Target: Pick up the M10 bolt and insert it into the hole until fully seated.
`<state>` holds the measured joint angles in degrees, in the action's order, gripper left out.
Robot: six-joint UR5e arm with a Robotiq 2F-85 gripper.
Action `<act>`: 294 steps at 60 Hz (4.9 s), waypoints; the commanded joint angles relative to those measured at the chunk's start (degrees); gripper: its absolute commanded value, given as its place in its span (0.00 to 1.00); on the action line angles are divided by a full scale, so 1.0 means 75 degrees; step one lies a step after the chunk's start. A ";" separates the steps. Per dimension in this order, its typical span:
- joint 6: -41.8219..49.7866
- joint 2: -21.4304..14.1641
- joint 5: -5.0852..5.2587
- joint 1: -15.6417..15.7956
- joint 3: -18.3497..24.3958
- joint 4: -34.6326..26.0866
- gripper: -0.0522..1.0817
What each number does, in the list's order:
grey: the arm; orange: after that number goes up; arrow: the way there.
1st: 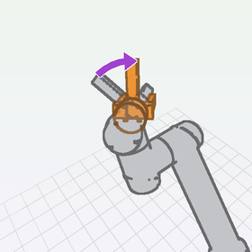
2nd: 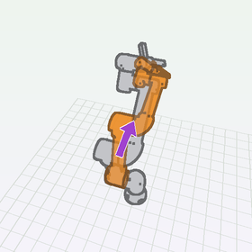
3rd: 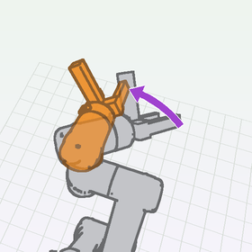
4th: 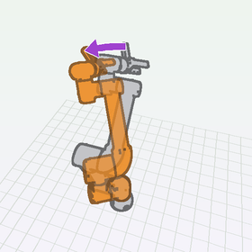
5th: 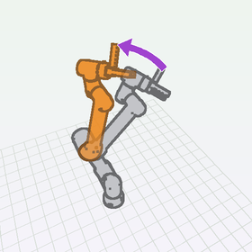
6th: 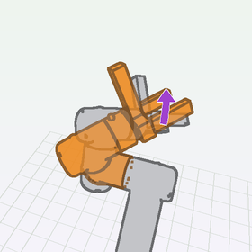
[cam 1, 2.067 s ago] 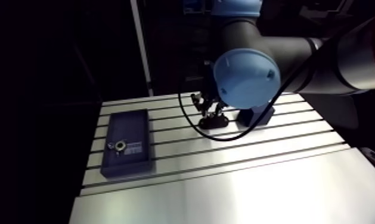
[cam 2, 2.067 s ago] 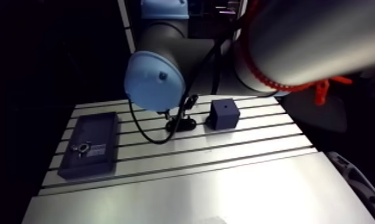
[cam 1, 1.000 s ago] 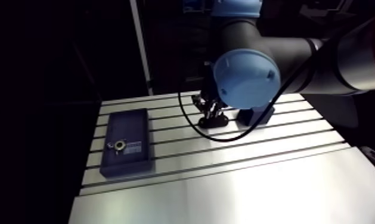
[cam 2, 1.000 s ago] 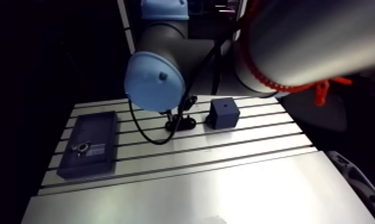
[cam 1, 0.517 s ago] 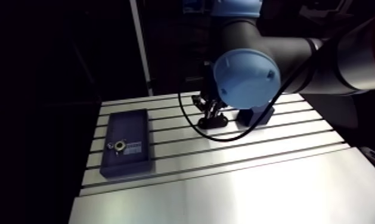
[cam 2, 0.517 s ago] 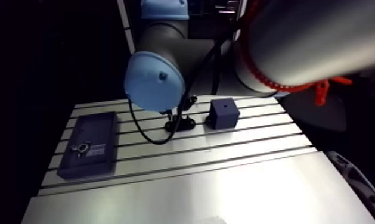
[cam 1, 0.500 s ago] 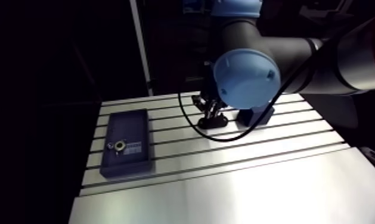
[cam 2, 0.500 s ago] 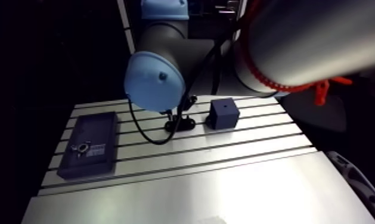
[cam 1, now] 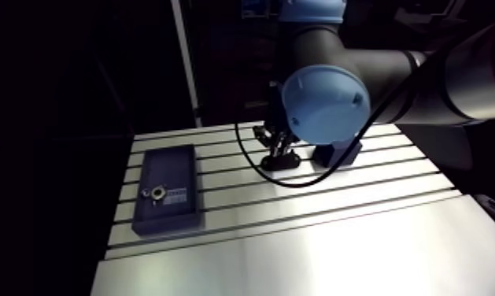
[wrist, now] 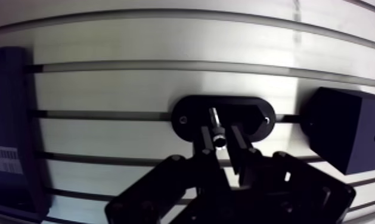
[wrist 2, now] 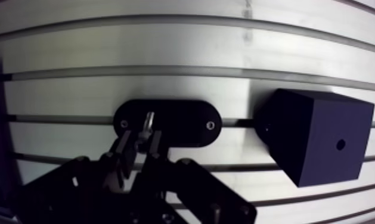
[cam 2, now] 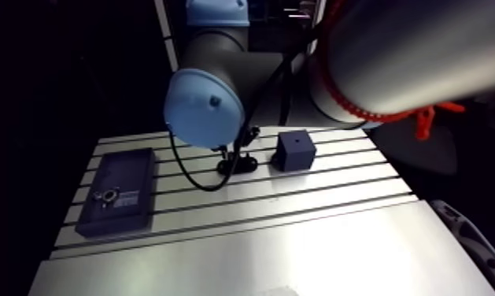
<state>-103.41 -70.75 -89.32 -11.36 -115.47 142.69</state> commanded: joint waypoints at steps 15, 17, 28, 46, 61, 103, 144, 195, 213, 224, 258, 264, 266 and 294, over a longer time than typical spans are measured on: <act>0.0000 -0.0214 0.0065 -0.0009 0.0119 -0.0022 0.74; 0.0000 -0.0246 0.0067 -0.0009 0.0130 -0.0022 0.75; 0.0000 -0.0456 0.0058 -0.0019 0.0335 -0.0108 0.84; 0.0055 -0.0720 0.0031 -0.0362 0.1261 -0.1582 1.00; 0.0117 -0.0722 0.0011 -0.0770 0.2865 -0.4190 1.00; -0.0035 0.0490 -0.0403 -0.1685 0.4813 -0.6325 1.00; -0.0010 0.0734 -0.0437 -0.1779 0.4534 -0.6497 1.00; -0.0035 0.0710 -0.0413 -0.1825 0.3813 -0.5613 1.00; -0.0045 0.0722 -0.0411 -0.1837 0.3731 -0.5613 1.00; -0.0047 0.0722 -0.0413 -0.1837 0.3686 -0.5603 1.00; -0.0047 0.0733 -0.0425 -0.1837 0.3496 -0.5238 1.00; -0.0058 0.0733 -0.0425 -0.1880 0.3506 -0.5238 1.00; -0.0088 0.0733 -0.0425 -0.1894 0.3508 -0.5238 1.00; -0.0164 0.0827 -0.0425 -0.1896 0.3495 -0.5238 1.00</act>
<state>-104.51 -64.96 -92.51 -25.55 -89.31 103.36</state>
